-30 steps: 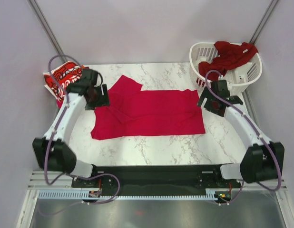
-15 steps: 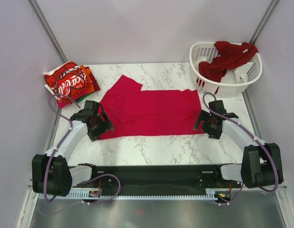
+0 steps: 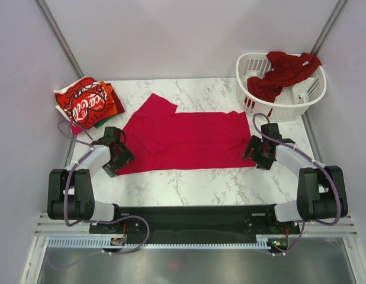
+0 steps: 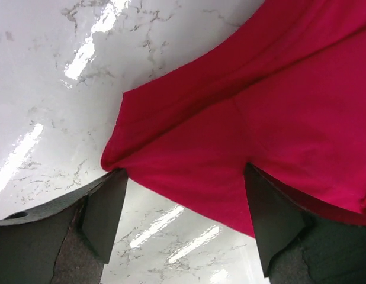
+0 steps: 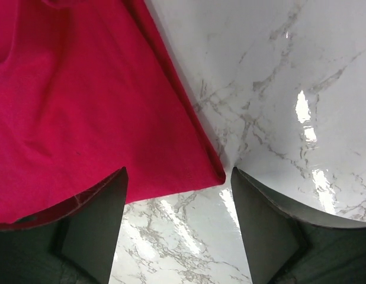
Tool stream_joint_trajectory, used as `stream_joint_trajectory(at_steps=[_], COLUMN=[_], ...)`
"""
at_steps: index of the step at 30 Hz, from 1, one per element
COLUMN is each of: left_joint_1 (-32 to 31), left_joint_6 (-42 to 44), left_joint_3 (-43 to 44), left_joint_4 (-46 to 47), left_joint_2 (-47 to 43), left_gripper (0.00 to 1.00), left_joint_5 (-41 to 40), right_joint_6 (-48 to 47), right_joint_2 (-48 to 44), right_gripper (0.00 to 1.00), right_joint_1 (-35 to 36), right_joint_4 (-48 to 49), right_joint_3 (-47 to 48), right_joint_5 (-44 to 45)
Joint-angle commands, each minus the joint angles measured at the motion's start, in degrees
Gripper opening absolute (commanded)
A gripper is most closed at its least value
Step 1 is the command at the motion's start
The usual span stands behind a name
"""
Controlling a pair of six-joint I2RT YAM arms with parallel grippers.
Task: Fold and stack the t-shirts
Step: Fold the tshirt
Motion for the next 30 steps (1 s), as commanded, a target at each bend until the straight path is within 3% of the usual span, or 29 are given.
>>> stream_joint_trajectory(at_steps=[1, 2, 5, 6, 8, 9, 11, 12, 18, 23, 27, 30], left_joint_1=[0.6, 0.8, 1.0, 1.0, 1.0, 1.0, 1.0, 1.0, 1.0, 1.0, 1.0, 0.2], left_joint_6=[-3.4, -3.7, -2.8, -2.6, -2.2, -2.1, -2.0, -2.0, -1.7, -2.5, -4.0, -6.3], left_joint_3=[-1.3, -1.9, -1.4, -1.2, -1.3, -1.5, -2.0, -2.0, -3.3, -5.3, -7.0, -7.7], left_joint_4=[5.1, 5.6, 6.5, 6.7, 7.3, 7.7, 8.4, 8.7, 8.6, 2.8, -2.9, -5.2], left_joint_2=[1.8, 2.7, 3.8, 3.7, 3.1, 2.3, 1.7, 1.5, -3.2, -14.1, -22.1, -26.6], left_gripper=[0.86, 0.84, 0.75, 0.65, 0.54, 0.40, 0.20, 0.03, 0.02, 0.02, 0.03, 0.10], left_joint_5=[-2.0, -1.9, -1.4, -1.8, -2.5, -3.0, -3.3, -3.4, 0.1, 5.4, 8.4, 11.1], right_joint_6=[-0.4, -0.5, -0.5, -0.5, -0.5, -0.6, -1.0, -1.0, -1.2, 0.2, 5.9, 6.8], right_joint_2=[2.1, 2.2, 2.1, 1.8, 1.5, 1.4, 1.3, 0.9, -3.5, -13.2, -18.7, -21.1], right_gripper=[0.78, 0.72, 0.44, 0.29, 0.16, 0.08, 0.04, 0.00, 0.00, 0.00, 0.00, 0.00], right_joint_1=[-0.4, -0.5, -0.6, -0.6, -0.5, -0.6, -0.6, -0.6, -0.7, -2.5, -2.6, -2.7], right_joint_4=[2.4, 2.4, 3.1, 3.6, 3.8, 3.8, 3.7, 3.2, -2.2, -9.3, -14.4, -16.5], right_joint_3=[-0.8, -1.0, -1.8, -2.4, -2.8, -3.0, -3.0, -2.9, -0.9, 0.2, 0.4, -1.0], right_joint_5=[-0.1, 0.0, -0.9, -1.2, -1.6, -1.6, -1.7, -1.7, 1.6, 7.0, 4.1, 4.2])
